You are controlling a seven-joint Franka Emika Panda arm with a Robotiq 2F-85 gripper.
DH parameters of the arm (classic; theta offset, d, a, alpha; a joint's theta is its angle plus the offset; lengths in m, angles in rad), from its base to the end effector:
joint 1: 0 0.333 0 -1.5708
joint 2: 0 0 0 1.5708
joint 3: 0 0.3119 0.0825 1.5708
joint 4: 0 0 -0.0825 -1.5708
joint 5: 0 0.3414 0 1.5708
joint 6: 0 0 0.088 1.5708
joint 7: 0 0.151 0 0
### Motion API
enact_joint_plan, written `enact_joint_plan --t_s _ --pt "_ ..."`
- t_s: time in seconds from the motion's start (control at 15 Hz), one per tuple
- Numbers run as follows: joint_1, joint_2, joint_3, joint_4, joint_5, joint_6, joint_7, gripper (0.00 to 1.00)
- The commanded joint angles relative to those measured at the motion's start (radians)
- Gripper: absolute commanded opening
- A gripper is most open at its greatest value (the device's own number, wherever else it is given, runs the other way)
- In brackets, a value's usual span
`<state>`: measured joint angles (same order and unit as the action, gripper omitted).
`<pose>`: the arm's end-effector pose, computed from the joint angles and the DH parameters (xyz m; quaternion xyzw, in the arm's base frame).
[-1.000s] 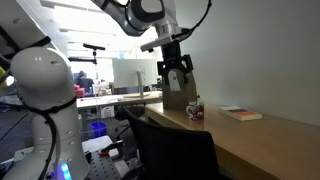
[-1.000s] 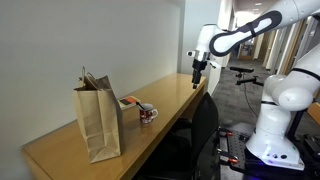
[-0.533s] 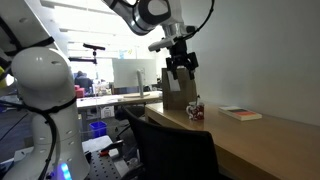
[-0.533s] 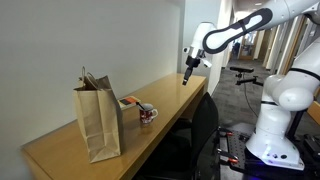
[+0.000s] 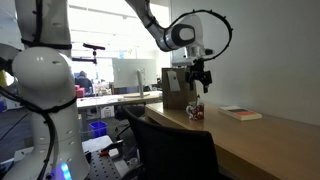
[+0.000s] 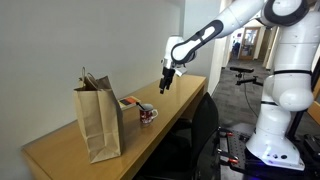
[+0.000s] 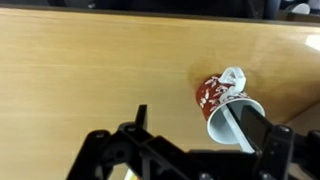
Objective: Pick up the cup and slightly move it to the right.
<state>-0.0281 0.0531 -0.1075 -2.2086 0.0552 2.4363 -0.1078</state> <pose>0.5229 -0.0694 0.3529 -0.9955 0.0329 -0.0888 0.0061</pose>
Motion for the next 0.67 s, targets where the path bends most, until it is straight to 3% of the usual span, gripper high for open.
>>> enact_joint_plan --t_s 0.0,0.27,0.6 --pt "-0.022 0.19 0.039 0.197 0.095 -0.056 -0.017 1.0" --pt "-0.052 0.357 0.087 0.364 0.156 -0.086 -0.028 1.0" --pt "-0.085 0.477 0.119 0.488 0.157 -0.177 -0.035 1.0"
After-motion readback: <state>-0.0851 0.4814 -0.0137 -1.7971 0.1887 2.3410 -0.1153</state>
